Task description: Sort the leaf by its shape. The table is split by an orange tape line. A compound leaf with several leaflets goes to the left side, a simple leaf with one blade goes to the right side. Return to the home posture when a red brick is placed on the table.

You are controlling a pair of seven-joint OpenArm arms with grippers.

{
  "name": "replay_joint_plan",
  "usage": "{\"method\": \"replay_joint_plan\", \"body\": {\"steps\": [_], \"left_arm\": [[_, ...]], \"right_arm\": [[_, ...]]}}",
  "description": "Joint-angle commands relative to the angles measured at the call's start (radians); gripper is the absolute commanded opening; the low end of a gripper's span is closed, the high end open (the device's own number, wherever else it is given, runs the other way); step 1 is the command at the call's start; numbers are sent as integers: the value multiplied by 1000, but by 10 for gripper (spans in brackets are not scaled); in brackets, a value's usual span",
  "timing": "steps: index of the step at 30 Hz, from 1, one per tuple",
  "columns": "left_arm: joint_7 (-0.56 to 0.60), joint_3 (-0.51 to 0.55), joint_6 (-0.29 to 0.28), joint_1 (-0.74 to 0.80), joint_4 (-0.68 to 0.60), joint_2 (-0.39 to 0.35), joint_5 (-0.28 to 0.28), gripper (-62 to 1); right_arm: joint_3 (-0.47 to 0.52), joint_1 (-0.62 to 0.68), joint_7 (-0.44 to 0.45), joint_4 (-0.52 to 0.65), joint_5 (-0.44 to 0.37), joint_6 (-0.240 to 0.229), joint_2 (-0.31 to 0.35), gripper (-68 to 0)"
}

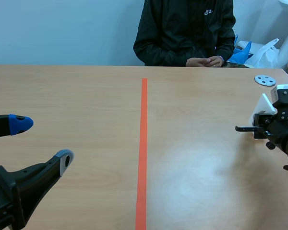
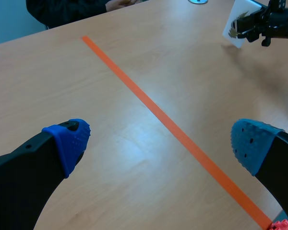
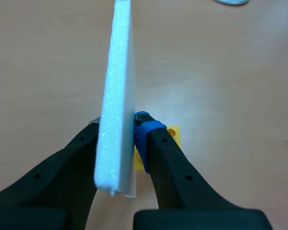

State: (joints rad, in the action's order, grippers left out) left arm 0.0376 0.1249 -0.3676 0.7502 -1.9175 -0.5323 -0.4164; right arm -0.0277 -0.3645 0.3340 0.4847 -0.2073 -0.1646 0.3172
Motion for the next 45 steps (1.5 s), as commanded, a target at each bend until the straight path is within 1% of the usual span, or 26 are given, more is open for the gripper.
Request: {"method": "replay_joint_plan", "body": {"steps": [1,9,17,20,21,23,25,26,29,34,39,41,43,45], "left_arm": [[18,-3,-1,-5,-8,0,-6,14],[18,-3,-1,-6,-8,0,-6,14],[18,-3,-1,-6,-8,0,-6,14],[18,-3,-1,-6,-8,0,-6,14],[18,-3,-1,-6,-8,0,-6,14],[18,-3,-1,-6,-8,0,-6,14],[18,-3,-1,-6,-8,0,-6,14],[18,-3,-1,-6,-8,0,-6,14],[18,-3,-1,-6,-8,0,-6,14],[18,-3,-1,-6,-8,0,-6,14],[18,-3,-1,-6,-8,0,-6,14],[18,-3,-1,-6,-8,0,-6,14],[18,-3,-1,-6,-8,0,-6,14],[18,-3,-1,-6,-8,0,-6,14]], "right_arm": [[-2,-18,31,19,-5,4,6,-662],[-2,-12,19,8,-5,8,4,-648],[-2,-12,5,8,-5,8,6,-491],[-2,-13,5,10,-6,7,9,-385],[-2,-13,5,14,-10,3,10,-359],[-2,-12,-4,29,-21,-9,16,-338],[-2,-12,-32,57,-21,-32,27,-338],[-2,-9,-43,74,-21,-46,34,-337],[-1,8,-85,155,-43,-72,61,-300],[0,79,-187,343,-117,-117,118,-299],[19,172,-233,537,-178,-122,172,-294],[45,211,-264,613,-213,-126,184,-268],[74,256,-301,689,-248,-148,192,-240],[103,303,-333,762,-250,-158,193,-233]]}}
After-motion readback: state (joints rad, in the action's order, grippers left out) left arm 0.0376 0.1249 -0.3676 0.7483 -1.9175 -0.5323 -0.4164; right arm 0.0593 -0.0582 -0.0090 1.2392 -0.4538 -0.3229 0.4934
